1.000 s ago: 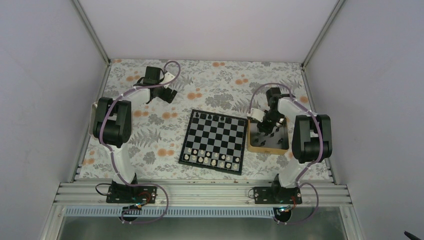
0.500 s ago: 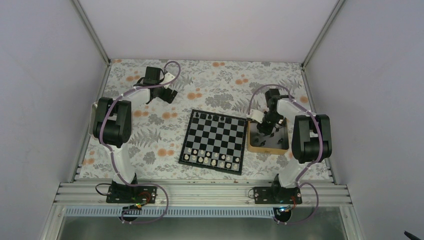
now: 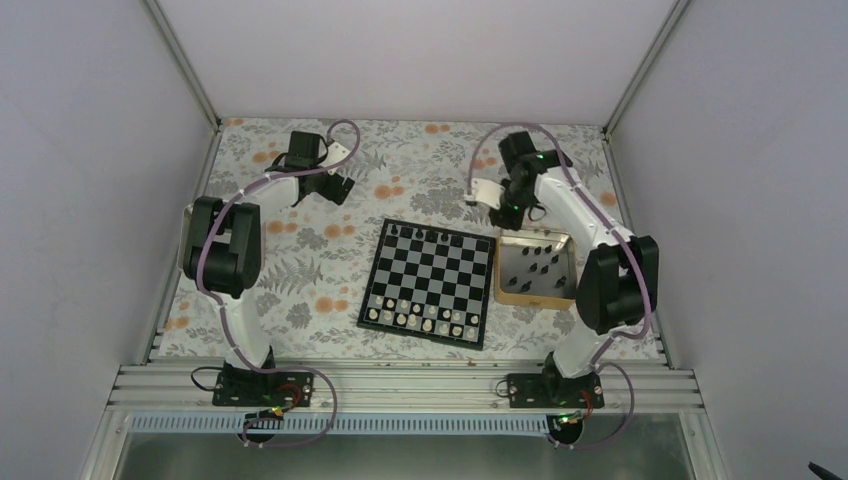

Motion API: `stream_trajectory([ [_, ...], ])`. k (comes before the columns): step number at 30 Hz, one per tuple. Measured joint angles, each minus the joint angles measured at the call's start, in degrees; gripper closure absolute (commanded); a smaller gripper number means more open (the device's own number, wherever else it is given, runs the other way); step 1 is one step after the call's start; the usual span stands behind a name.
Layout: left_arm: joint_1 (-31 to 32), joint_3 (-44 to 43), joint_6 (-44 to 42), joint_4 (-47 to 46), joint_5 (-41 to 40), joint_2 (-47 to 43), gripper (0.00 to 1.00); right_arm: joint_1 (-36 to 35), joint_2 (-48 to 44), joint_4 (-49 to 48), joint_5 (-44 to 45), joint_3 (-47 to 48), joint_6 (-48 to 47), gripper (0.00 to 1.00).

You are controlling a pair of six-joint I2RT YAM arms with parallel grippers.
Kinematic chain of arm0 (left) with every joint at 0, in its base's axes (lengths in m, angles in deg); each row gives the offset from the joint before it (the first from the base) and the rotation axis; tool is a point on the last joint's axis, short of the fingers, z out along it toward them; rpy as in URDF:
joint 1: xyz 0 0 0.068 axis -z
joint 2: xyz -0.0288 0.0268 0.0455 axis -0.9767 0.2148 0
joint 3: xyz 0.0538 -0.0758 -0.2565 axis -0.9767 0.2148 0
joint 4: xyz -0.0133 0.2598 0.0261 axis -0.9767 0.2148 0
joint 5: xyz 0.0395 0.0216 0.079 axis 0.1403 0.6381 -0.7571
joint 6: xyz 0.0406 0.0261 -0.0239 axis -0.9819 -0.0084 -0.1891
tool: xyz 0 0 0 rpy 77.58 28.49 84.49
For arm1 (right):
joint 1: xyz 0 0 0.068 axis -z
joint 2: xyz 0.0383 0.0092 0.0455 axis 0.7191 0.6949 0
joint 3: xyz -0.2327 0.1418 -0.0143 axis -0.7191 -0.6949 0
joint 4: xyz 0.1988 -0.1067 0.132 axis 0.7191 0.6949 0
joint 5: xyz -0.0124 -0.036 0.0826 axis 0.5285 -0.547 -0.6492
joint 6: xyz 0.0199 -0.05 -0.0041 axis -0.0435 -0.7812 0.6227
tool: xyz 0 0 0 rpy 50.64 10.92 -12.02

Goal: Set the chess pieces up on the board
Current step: Pick up the chess piece from the storage box, then place the chess piece on the chessboard.

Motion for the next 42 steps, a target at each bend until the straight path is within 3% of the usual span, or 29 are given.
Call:
stream_trajectory([
  [5,0.0,-0.02,0.02,-0.02,0.46,-0.55,0.0,-8.7,3.28,3.39,-0.87,12.98,0.79,0.95],
  [11,0.0,-0.13,0.07,0.0,1.01,-0.55,0.0,-17.07,15.13,5.62,-2.73,25.79,0.76,0.94],
  [21,0.0,-0.13,0.15,0.13,1.03,-2.34,0.0,-25.29,31.06,8.81,-3.96,40.24,0.48,0.94],
  [42,0.0,1.11,0.52,-0.07,1.46,-3.76,0.0,-27.8,37.57,8.35,-5.9,42.03,-0.28,0.92],
])
